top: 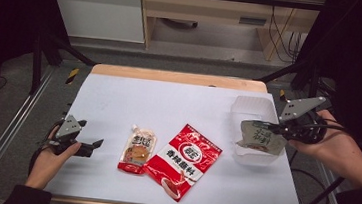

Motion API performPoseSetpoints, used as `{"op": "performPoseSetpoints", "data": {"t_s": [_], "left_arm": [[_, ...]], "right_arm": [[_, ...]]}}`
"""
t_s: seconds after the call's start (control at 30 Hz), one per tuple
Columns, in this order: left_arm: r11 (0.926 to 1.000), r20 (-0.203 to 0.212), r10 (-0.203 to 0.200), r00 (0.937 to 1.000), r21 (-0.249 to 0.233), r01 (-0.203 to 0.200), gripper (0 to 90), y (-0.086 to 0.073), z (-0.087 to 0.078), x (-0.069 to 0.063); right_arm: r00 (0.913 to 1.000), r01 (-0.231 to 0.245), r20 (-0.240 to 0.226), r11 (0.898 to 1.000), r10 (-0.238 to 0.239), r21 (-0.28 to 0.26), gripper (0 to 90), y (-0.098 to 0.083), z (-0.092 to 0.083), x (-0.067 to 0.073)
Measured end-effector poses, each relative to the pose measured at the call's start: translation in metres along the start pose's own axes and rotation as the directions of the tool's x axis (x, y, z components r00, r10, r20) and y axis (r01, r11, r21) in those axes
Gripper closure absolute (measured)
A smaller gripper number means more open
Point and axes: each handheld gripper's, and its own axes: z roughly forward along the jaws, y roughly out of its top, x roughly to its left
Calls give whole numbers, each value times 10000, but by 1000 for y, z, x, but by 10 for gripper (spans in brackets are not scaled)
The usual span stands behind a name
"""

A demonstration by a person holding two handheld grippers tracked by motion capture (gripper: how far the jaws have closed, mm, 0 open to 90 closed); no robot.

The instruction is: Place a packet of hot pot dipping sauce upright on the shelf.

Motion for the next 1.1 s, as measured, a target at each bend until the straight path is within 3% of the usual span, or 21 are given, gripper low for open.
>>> {"op": "performPoseSetpoints", "data": {"t_s": [0.27,0.4,0.7,1.1], "left_arm": [[10000,0,18,10000,48,-18,65,0,0,0],[10000,-21,-25,10000,14,25,65,0,0,0],[10000,-14,-6,10000,60,6,65,0,0,0],[9999,41,49,10000,133,-49,65,0,1,-2]], "right_arm": [[9999,25,-160,9999,-23,121,900,-3,1,0],[9992,-110,-368,9990,126,435,900,-11,17,-1],[9966,-614,-514,9969,639,500,900,-27,39,-2],[9916,-1220,-395,9919,1234,364,872,-41,47,-6]]}}
